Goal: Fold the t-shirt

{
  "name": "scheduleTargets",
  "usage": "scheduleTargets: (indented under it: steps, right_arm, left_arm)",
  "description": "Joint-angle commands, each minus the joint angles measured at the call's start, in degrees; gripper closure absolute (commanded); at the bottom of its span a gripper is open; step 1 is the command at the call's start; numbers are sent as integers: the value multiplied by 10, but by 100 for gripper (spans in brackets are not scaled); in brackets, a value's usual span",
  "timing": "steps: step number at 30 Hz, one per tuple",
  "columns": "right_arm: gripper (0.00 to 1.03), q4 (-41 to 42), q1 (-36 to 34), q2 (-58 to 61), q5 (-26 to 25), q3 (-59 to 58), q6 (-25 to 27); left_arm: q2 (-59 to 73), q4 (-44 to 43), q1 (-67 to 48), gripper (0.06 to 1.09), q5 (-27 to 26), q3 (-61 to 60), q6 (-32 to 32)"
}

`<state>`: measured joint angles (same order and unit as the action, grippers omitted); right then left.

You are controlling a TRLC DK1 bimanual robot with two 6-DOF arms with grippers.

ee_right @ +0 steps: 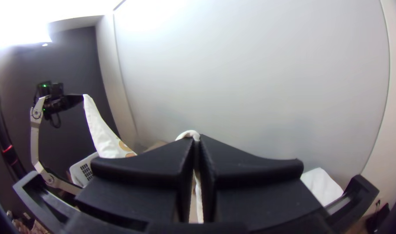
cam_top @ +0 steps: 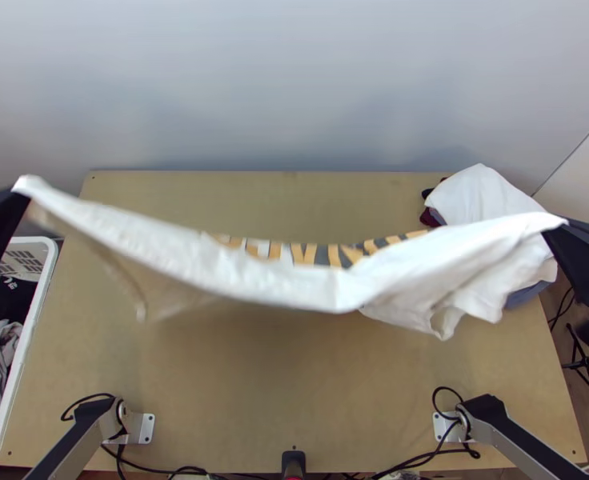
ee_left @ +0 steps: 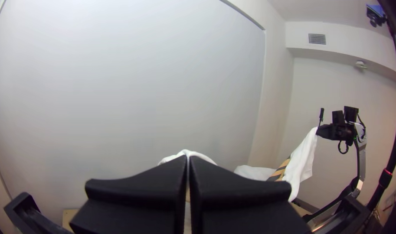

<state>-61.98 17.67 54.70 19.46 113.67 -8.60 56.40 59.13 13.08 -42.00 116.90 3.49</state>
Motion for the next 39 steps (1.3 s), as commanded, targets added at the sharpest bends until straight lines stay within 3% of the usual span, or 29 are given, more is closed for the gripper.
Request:
scheduleTargets:
  steps: [1, 6, 12, 19, 25, 27, 30, 32, 39]
  right_arm:
    - [100, 4, 51, -13, 39, 60, -25]
    - [100, 14, 37, -39, 50, 69, -42]
    - [100, 16, 1, -64, 72, 60, -60]
    - [100, 57, -22, -96, 48, -144, -41]
    - [100, 133, -33, -48, 28, -303, -26]
    - [100, 157, -35, -13, 19, -326, -19]
    - [100, 193, -35, 44, 15, -358, -10]
    - [100, 221, -33, 81, 9, -374, -3]
    - [100, 313, -47, 252, -37, -384, 35]
  left_arm:
    - [-69, 41, 26, 104, -1, 40, 11]
    - [-96, 41, 46, 104, -1, 78, 47]
    - [-132, 43, 61, 104, -2, 53, 46]
    - [-160, -33, 63, 104, -2, -159, 18]
    - [-132, -162, 58, 104, 4, -399, -13]
    - [-112, -220, 29, 104, 36, -481, -30]
    - [-89, -316, -97, 104, 150, -607, -53]
    - [-53, -372, -160, 104, 192, -651, -52]
    - [147, -491, -191, 104, 248, -632, -38]
